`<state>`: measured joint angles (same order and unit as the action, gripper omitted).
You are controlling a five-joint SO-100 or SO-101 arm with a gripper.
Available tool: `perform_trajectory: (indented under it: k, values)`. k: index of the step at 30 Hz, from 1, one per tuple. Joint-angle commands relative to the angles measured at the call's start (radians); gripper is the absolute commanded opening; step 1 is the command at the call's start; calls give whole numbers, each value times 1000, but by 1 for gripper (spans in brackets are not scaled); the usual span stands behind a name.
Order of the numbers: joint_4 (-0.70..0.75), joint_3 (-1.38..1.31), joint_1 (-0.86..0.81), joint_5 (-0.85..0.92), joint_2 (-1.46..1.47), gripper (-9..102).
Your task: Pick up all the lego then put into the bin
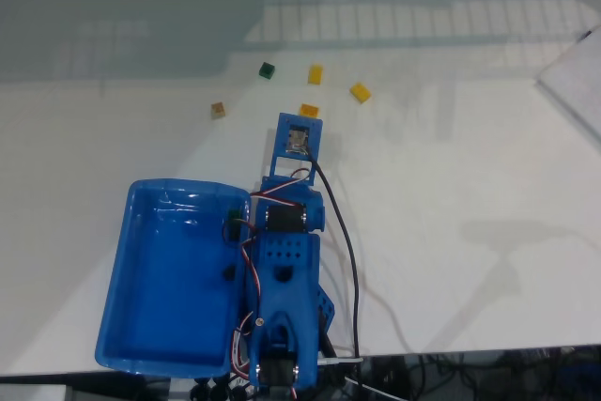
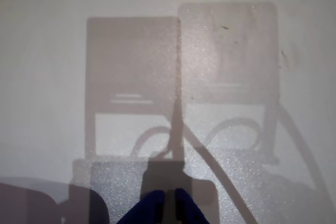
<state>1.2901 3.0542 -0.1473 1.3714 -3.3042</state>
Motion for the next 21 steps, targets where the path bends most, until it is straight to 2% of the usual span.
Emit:
perform_trajectory:
  k: [1,12,16,21]
  values:
    - [9,48,-11,143,-21,0]
    - [9,48,-11,137,-21,1]
    - [-21,48,-11,97,-21,12]
    - [-193,43,-51,67,-21,21]
